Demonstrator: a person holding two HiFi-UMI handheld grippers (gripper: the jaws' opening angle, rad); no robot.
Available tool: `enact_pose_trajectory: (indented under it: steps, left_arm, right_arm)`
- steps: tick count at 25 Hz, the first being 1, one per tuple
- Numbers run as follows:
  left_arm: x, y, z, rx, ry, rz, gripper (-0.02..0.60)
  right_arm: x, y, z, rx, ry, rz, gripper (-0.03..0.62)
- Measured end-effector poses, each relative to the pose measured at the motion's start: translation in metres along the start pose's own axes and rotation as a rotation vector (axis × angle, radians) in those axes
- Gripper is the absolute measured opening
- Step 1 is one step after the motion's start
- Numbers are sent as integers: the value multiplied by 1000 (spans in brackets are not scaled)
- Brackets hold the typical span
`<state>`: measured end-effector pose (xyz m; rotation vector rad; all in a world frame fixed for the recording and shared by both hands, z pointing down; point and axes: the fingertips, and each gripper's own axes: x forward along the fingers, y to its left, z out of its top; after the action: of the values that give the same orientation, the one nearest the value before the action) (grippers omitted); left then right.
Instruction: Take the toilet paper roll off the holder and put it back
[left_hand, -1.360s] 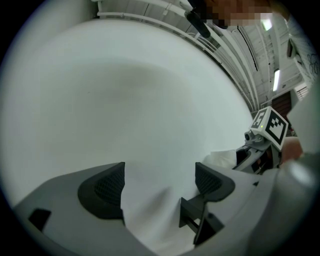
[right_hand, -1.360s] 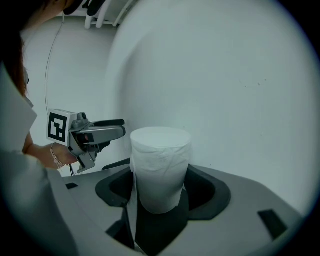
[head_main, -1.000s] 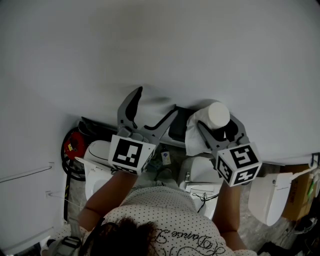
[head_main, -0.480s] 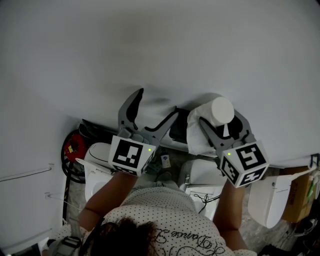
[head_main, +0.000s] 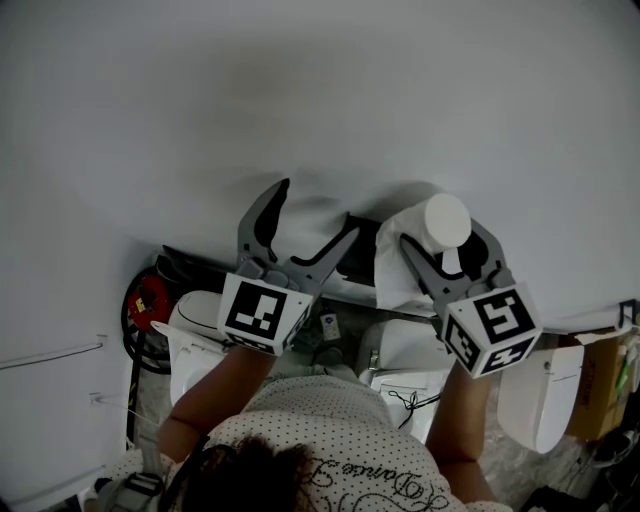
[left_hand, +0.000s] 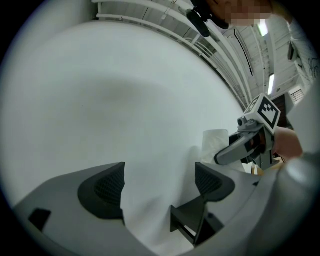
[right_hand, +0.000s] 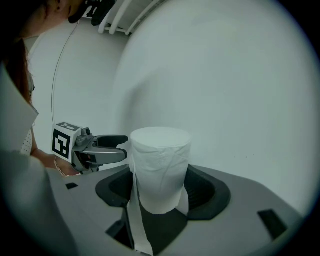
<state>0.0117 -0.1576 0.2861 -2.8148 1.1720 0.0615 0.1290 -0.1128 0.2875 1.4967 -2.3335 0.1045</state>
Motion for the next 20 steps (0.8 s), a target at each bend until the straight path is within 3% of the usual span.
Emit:
enact_pose_trajectory:
  steps: [11,20]
  left_arm:
    - [9,-32,13,-7,-26,-84,423]
    - [7,-29,12,-7,-25,-81,423]
  right_arm:
    - [-43,-20,-2,14,4,-105,299]
    - [-47,-21,-2,12,8,-118,299]
